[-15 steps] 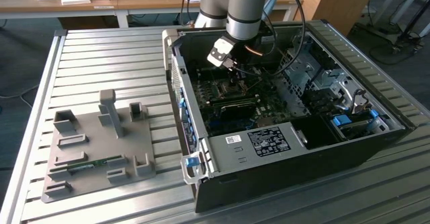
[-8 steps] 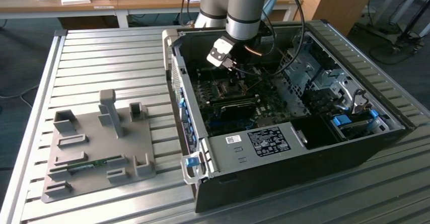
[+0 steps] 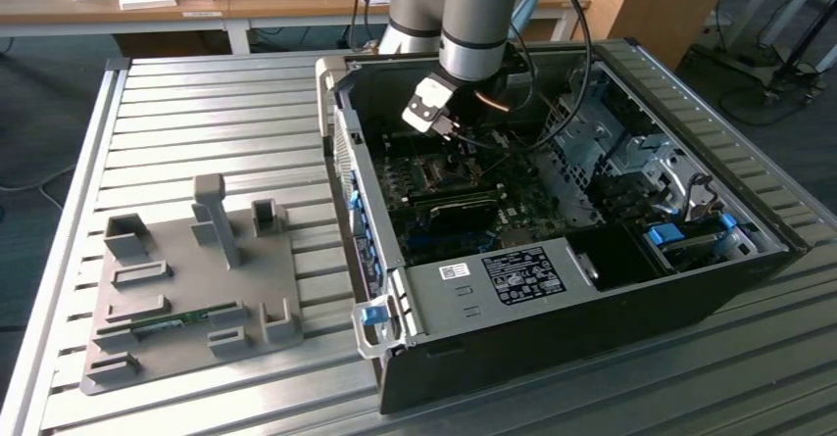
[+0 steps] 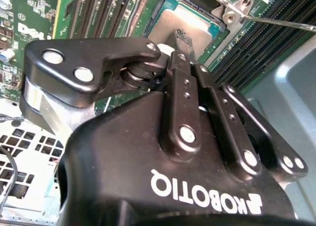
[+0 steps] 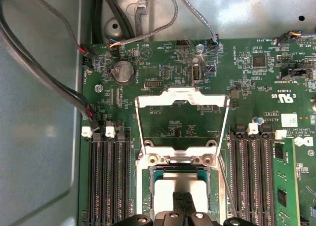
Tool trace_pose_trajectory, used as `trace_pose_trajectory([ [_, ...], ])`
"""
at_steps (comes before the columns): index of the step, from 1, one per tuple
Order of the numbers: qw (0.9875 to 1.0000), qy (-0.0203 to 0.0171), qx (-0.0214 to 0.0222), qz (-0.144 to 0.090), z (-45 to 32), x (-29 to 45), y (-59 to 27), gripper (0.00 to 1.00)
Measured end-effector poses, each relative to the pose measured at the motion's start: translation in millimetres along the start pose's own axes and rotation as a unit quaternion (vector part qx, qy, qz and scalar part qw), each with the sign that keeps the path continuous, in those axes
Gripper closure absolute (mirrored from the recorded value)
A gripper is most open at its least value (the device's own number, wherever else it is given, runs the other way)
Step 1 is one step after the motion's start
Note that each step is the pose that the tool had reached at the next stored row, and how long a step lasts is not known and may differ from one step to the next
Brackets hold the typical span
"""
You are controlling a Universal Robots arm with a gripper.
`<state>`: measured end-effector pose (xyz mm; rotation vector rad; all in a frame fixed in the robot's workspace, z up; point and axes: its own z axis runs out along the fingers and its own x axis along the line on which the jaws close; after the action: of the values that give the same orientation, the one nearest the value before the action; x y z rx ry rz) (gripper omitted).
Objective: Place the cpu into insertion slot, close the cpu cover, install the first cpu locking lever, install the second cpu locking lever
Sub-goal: 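Place the cpu into insertion slot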
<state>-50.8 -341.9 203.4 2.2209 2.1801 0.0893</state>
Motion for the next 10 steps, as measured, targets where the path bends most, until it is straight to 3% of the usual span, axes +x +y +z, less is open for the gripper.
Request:
trace_pose_trajectory([
  [10,1.0,0.0,0.0,0.0,3.1,-0.1,-0.2,0.89],
])
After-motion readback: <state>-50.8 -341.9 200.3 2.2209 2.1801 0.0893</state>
